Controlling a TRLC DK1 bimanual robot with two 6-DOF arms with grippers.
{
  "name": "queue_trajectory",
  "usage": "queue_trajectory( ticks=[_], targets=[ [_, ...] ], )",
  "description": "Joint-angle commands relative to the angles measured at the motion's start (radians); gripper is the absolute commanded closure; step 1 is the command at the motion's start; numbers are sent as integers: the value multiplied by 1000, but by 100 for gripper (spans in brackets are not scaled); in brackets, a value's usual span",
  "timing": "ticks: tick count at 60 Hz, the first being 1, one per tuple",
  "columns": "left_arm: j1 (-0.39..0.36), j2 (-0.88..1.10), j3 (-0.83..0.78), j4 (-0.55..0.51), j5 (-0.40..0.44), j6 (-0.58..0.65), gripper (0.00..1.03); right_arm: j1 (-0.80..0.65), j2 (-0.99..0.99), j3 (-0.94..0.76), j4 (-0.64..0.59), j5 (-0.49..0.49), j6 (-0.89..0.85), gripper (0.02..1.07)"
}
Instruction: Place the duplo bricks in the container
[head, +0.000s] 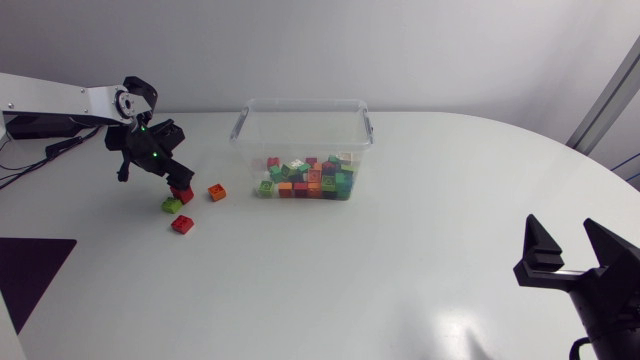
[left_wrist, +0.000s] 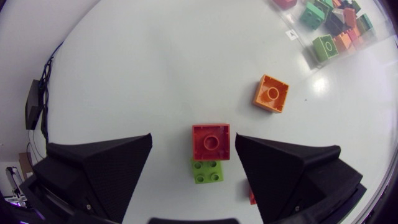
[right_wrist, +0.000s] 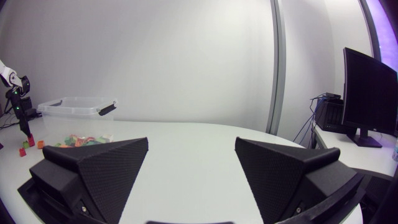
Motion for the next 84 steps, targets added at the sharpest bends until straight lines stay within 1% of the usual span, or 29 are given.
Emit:
queue_trajectory(
  ticks=[1,5,12,16,17,18,19,20,32,34,36,40,44,48,52,58,63,64,68,71,73,79,84],
  targets=[
    [-9,48,-21,11,-14,15,12,3,-6,-16,-4,-5,17,6],
    [-12,74,-14,16,-18,13,17,3,-6,-16,-4,-5,17,6],
    [-21,109,5,17,-28,12,31,3,-4,-16,-4,-5,17,6],
    [-23,123,19,17,-29,4,48,3,-4,-16,-4,-5,17,6],
    [-21,126,23,17,-29,3,54,3,-6,-16,-4,-5,17,6],
    [-21,129,26,17,-29,3,59,3,-6,-16,-4,-5,17,6],
    [-21,132,28,17,-29,1,68,3,-6,-16,-4,-5,17,6],
    [-21,134,29,17,-29,-1,73,3,-4,-16,-4,-5,17,6],
    [-15,147,34,6,-29,-4,79,3,-6,-16,-4,-5,17,6],
    [-12,147,40,-4,-29,-8,80,3,-6,-16,-4,-5,17,6],
    [-11,141,49,-37,-29,-10,80,3,-4,-16,-4,-5,17,6],
    [-7,91,42,-55,-17,-10,80,3,-6,-16,-4,-5,17,6],
    [-11,-30,17,-73,6,-10,80,3,-6,-16,-4,-7,17,6],
    [-21,-103,12,-96,21,-14,80,3,-6,-16,-4,-5,17,6],
    [-52,-228,32,-161,66,-31,80,3,-4,-16,-4,-5,17,6],
    [-90,-316,54,-215,94,-54,80,3,-4,-16,-4,-5,17,6],
    [-150,-382,82,-254,126,-94,80,3,-6,-16,-4,-5,17,6],
    [-156,-386,83,-256,129,-97,80,3,-6,-16,-4,-5,17,6],
    [-239,-415,108,-258,140,-163,80,3,-4,-16,-4,-5,17,6],
    [-262,-414,121,-254,140,-185,80,3,-4,-16,-4,-5,17,6],
    [-294,-406,138,-253,140,-205,80,3,-6,-16,-4,-5,17,6],
    [-333,-374,181,-248,140,-234,80,3,-6,-16,-4,-5,17,6],
    [-356,-334,223,-218,140,-272,80,3,-6,-16,-4,-5,17,6]
  ],
)
